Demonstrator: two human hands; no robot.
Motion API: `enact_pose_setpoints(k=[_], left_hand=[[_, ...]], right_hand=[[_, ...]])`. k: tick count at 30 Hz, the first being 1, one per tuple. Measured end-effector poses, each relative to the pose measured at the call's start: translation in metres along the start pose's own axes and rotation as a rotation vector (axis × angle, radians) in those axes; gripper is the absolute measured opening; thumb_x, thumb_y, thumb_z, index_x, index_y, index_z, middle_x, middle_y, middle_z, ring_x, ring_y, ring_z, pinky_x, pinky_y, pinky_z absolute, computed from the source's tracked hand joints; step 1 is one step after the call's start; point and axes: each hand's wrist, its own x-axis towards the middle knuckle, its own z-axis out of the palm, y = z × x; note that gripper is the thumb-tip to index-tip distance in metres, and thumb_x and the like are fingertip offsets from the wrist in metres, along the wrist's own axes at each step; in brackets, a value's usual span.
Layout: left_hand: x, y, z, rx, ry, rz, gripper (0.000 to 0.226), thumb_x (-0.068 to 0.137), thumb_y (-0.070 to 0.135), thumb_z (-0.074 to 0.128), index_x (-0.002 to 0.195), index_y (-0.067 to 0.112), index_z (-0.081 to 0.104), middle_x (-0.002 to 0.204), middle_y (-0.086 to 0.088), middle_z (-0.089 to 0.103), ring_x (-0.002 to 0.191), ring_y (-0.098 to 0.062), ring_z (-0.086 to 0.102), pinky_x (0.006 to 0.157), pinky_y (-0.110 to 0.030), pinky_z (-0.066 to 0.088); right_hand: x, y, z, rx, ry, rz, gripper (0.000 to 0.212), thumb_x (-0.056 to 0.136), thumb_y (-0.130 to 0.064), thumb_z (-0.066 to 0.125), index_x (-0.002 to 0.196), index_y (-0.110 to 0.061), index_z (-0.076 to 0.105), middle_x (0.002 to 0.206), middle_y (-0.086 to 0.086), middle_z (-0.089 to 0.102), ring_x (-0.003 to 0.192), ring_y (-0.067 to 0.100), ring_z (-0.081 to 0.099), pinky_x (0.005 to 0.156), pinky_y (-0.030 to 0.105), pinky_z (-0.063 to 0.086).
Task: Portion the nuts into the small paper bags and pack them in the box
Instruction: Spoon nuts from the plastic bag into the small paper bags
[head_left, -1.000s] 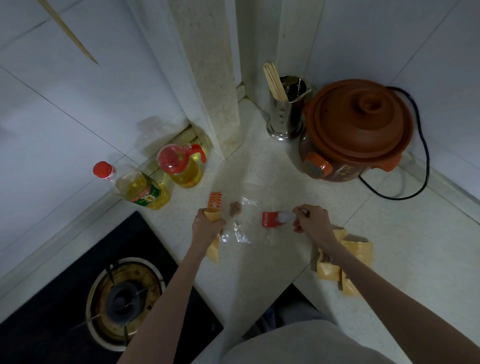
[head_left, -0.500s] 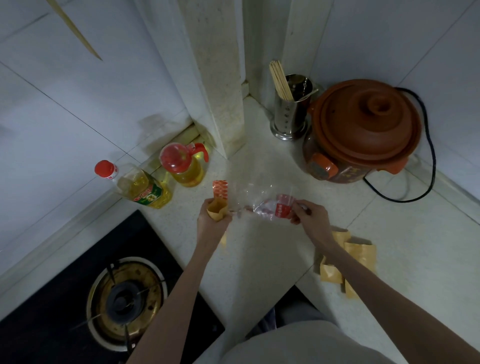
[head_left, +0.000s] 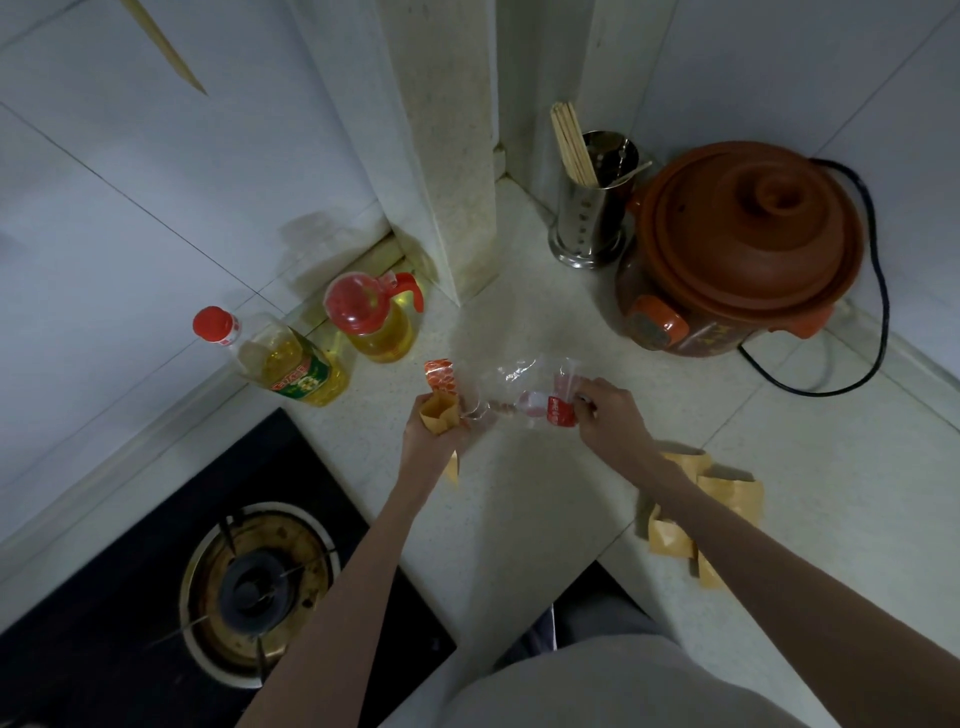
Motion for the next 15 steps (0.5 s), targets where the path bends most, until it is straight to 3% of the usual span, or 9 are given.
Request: enact_pose_setpoints(k=[2, 4, 6, 10, 13, 15], left_hand=[[0.003, 0.001, 0.0, -0.003, -0.003, -0.011, 0.048, 0.068, 0.003, 0.075, 0.102, 0.033, 0.058, 0.088, 0.012, 0.07, 0.08, -0.006, 0.068, 0.062, -0.017, 0.053], [0.005, 0.002, 0.002, 0.012, -0.002, -0.021, 0.047, 0.071, 0.002, 0.073, 0.101, 0.035, 0.057, 0.09, 0.011, 0.069, 0.082, -0.006, 0.067, 0.062, -0.017, 0.052], [0.007, 0.003, 0.005, 0.016, -0.001, -0.018, 0.046, 0.073, 0.0, 0.073, 0.1, 0.034, 0.057, 0.091, 0.011, 0.068, 0.08, -0.002, 0.066, 0.061, -0.014, 0.052], [0.011, 0.004, 0.007, 0.002, -0.005, -0.024, 0.045, 0.074, -0.003, 0.072, 0.098, 0.032, 0.056, 0.092, 0.008, 0.067, 0.075, 0.004, 0.065, 0.059, -0.01, 0.05], [0.015, 0.006, 0.007, -0.013, -0.011, -0.053, 0.045, 0.075, -0.003, 0.069, 0.099, 0.032, 0.054, 0.093, 0.006, 0.065, 0.075, 0.002, 0.066, 0.057, -0.009, 0.05], [0.018, 0.007, 0.007, -0.018, -0.013, -0.069, 0.045, 0.075, -0.004, 0.068, 0.099, 0.031, 0.054, 0.094, 0.005, 0.065, 0.079, -0.004, 0.065, 0.056, -0.009, 0.049]], right_hand=[[0.002, -0.005, 0.005, 0.033, -0.001, -0.04, 0.029, 0.088, -0.024, 0.046, 0.097, -0.008, 0.068, 0.076, -0.005, 0.063, 0.056, -0.002, 0.05, 0.052, 0.008, 0.043], [0.003, -0.01, 0.011, 0.069, -0.003, 0.0, 0.046, 0.086, -0.041, 0.038, 0.095, -0.006, 0.068, 0.066, -0.003, 0.061, 0.047, 0.006, 0.052, 0.048, 0.008, 0.041], [0.005, -0.014, 0.017, 0.088, 0.033, 0.028, 0.05, 0.083, -0.045, 0.036, 0.083, -0.004, 0.066, 0.058, 0.0, 0.057, 0.041, 0.009, 0.049, 0.043, 0.006, 0.034], [0.01, -0.025, 0.022, 0.056, 0.009, 0.073, 0.037, 0.077, -0.048, 0.034, 0.065, -0.017, 0.051, 0.048, -0.013, 0.041, 0.033, -0.001, 0.036, 0.038, 0.007, 0.026], [0.017, -0.025, 0.026, 0.032, 0.014, 0.093, 0.028, 0.088, -0.032, 0.055, 0.065, -0.019, 0.045, 0.043, -0.015, 0.033, 0.03, 0.0, 0.032, 0.038, 0.008, 0.023], [0.019, -0.022, 0.032, 0.021, -0.004, 0.117, 0.026, 0.088, -0.023, 0.063, 0.069, -0.014, 0.049, 0.046, -0.013, 0.04, 0.034, -0.002, 0.032, 0.042, 0.009, 0.025]])
